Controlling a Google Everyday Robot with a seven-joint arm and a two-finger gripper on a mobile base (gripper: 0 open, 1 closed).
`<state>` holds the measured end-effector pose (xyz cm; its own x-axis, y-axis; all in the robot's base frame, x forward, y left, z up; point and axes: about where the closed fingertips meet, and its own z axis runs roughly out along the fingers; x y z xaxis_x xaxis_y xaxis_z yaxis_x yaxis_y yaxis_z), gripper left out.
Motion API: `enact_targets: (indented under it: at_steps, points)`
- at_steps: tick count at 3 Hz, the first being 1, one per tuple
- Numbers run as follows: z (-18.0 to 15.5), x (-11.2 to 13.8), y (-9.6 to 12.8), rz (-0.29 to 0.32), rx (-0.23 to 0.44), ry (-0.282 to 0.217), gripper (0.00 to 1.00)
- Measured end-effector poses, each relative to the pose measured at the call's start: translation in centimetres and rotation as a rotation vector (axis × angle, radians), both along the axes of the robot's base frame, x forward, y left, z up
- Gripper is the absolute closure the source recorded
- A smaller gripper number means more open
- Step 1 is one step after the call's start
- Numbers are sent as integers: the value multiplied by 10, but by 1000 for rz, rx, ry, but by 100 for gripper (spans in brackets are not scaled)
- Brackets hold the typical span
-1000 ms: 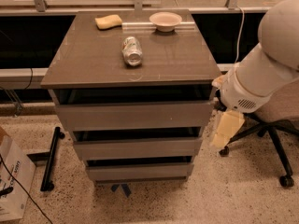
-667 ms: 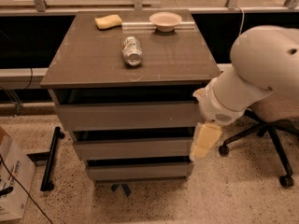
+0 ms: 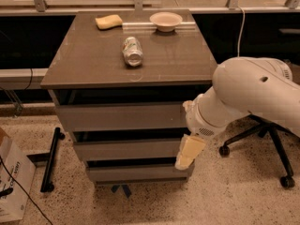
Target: Open bottom drawer
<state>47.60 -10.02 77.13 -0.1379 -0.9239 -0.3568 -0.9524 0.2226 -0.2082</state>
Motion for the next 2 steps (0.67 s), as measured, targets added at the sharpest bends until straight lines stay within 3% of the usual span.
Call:
enact_targets:
  at_steps: [1,2]
  points:
    - [-13,0,8,-11,20,29,0]
    - [-49,4,26,-20,65,69,0]
